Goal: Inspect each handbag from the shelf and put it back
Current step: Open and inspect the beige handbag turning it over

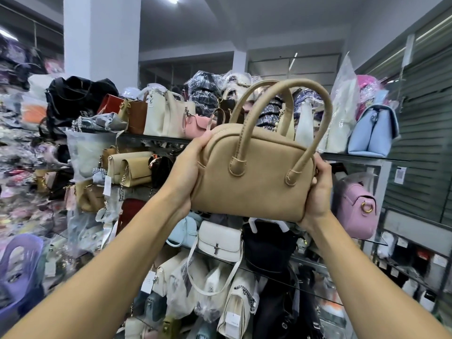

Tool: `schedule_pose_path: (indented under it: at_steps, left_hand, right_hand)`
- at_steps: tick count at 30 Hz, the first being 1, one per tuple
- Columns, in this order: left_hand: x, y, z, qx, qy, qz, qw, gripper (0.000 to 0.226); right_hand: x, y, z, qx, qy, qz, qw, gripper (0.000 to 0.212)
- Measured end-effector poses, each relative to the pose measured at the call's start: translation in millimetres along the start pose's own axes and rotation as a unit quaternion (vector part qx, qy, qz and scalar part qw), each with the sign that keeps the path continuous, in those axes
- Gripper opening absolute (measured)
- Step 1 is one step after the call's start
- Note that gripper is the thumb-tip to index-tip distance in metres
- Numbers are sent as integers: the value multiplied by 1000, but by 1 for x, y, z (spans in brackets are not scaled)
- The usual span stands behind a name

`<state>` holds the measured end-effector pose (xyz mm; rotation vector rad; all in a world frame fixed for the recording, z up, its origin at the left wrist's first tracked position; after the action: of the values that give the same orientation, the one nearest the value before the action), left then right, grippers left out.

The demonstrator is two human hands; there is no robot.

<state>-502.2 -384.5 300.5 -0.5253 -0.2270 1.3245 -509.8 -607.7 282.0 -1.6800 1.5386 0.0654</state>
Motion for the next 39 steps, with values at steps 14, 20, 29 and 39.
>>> schedule_pose_path:
  at_steps: [14, 20, 29, 39]
  left_hand:
    - [18, 3, -11, 27, 23, 51, 998, 51]
    - [10, 11, -7, -10, 42, 5, 999, 51]
    - [25, 14, -13, -63, 39, 9, 997, 48]
    - [37, 16, -29, -29, 52, 15, 998, 55]
  right_hand:
    - [-4, 4, 8, 39, -19, 14, 999, 53]
    - [-1, 6, 9, 24, -39, 3, 999, 56]
    - [-15, 13, 11, 15, -27, -24, 999, 46]
    - [-23, 16, 20, -6, 33, -23, 999, 51]
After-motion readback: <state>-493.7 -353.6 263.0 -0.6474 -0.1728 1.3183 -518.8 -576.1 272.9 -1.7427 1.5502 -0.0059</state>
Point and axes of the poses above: each hand's wrist, its own y-axis away from the middle knuckle, its own x-axis out of the back of the hand, z = x × y, the point moved 6 cm from there along -y, towards the middle knuckle, and after that the axes turned 9 degrees about -y, right-handed, at the moved point
